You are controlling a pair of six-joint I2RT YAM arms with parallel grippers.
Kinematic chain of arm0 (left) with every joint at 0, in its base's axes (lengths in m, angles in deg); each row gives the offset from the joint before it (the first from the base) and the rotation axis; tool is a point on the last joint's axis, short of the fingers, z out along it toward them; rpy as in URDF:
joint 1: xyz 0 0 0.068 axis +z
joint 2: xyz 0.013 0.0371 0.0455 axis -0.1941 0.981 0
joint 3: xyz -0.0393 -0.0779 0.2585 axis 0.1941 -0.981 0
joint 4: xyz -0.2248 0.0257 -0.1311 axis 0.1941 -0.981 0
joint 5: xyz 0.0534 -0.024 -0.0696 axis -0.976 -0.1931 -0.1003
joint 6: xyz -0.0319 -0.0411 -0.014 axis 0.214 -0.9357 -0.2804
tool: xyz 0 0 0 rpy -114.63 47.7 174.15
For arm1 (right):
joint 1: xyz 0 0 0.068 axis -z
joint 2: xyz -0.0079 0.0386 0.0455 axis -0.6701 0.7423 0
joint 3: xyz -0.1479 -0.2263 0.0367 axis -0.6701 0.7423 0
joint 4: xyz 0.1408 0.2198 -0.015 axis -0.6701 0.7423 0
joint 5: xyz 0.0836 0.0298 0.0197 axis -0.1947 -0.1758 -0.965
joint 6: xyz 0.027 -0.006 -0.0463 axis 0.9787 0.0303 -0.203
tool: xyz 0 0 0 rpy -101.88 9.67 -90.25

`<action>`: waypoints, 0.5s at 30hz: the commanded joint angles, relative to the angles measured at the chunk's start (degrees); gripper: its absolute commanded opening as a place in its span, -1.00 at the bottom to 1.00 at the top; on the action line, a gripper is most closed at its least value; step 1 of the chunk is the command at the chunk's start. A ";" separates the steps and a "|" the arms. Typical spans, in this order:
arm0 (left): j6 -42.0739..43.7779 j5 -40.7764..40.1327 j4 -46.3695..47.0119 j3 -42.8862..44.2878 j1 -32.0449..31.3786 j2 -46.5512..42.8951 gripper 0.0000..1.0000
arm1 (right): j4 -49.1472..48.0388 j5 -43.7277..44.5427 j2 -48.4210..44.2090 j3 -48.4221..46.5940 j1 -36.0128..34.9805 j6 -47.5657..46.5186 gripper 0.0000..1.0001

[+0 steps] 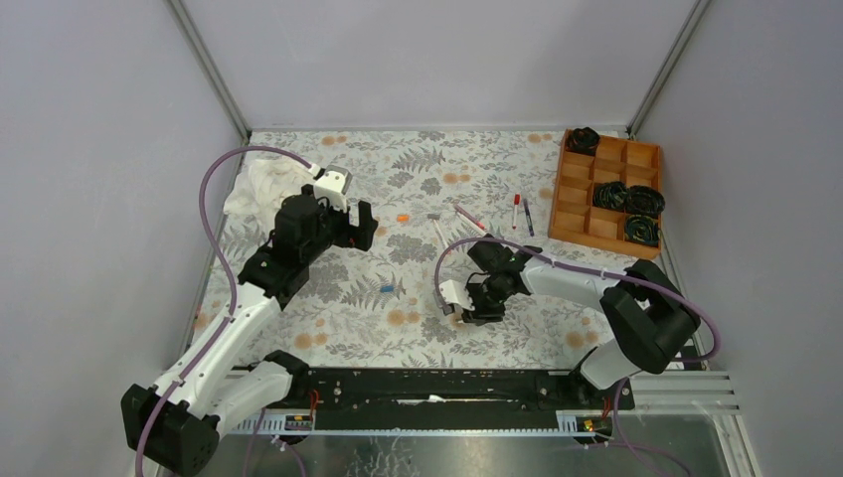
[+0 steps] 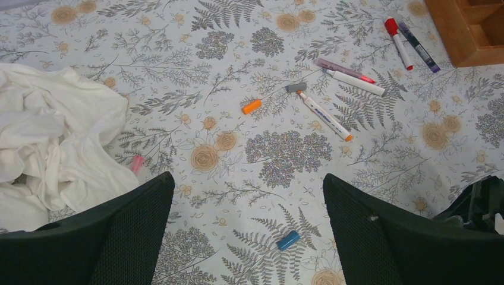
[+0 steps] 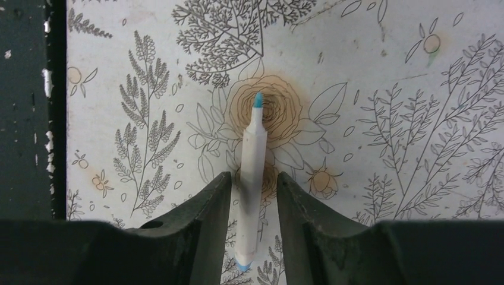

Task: Insert the pens into the pen caps
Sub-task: Pick up the pen from the center of the board.

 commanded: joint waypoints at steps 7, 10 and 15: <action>-0.43 0.61 1.15 1.31 0.37 -0.83 0.97 | -1.49 11.42 4.44 -0.27 -2.11 2.97 -0.52; -0.35 0.46 1.17 1.29 0.37 -0.71 0.97 | -2.06 12.48 4.33 -0.11 -2.15 3.31 -0.50; -0.17 -0.23 1.32 1.09 0.39 -0.69 0.97 | -1.53 15.56 4.15 -0.10 -2.15 2.87 -0.18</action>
